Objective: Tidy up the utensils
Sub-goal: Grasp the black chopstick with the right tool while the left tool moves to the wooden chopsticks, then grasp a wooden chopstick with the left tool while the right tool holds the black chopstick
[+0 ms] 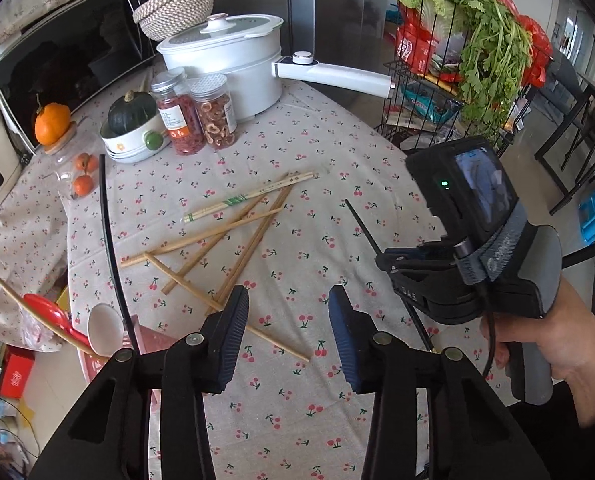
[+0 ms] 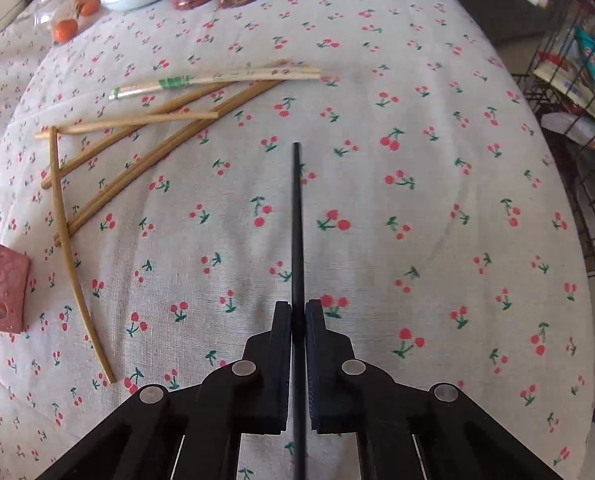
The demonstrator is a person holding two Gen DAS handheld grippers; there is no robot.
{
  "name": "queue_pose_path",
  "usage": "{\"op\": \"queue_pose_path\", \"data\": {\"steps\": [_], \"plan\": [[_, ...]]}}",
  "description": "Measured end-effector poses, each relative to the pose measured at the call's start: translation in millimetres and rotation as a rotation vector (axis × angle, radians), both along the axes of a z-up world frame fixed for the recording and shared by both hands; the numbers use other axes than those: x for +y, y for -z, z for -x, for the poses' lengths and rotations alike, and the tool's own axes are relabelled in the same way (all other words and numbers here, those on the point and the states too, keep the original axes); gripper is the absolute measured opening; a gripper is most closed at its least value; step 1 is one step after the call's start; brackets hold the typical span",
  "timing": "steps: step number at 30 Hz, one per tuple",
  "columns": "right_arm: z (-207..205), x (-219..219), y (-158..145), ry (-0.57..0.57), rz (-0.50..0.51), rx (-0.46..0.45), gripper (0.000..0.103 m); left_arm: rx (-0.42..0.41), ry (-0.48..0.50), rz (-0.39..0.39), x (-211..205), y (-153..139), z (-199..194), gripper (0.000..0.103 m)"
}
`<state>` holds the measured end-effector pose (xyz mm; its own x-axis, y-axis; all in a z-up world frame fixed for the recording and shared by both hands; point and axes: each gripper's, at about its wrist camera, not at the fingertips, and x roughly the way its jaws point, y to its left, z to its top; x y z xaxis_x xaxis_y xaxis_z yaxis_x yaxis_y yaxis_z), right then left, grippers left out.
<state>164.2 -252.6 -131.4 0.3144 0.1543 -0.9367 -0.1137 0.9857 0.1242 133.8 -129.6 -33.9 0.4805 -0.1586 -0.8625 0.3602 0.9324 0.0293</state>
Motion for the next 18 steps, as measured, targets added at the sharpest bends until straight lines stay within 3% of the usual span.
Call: {"op": "queue_pose_path", "data": {"steps": [7, 18], "plan": [[-2, -49, -18, 0.087, -0.133, -0.018, 0.005, 0.09, 0.004, -0.104, -39, 32, -77, 0.04], [-17, -89, -26, 0.177, -0.264, -0.038, 0.005, 0.132, 0.0, -0.255, -57, 110, -183, 0.037]]}}
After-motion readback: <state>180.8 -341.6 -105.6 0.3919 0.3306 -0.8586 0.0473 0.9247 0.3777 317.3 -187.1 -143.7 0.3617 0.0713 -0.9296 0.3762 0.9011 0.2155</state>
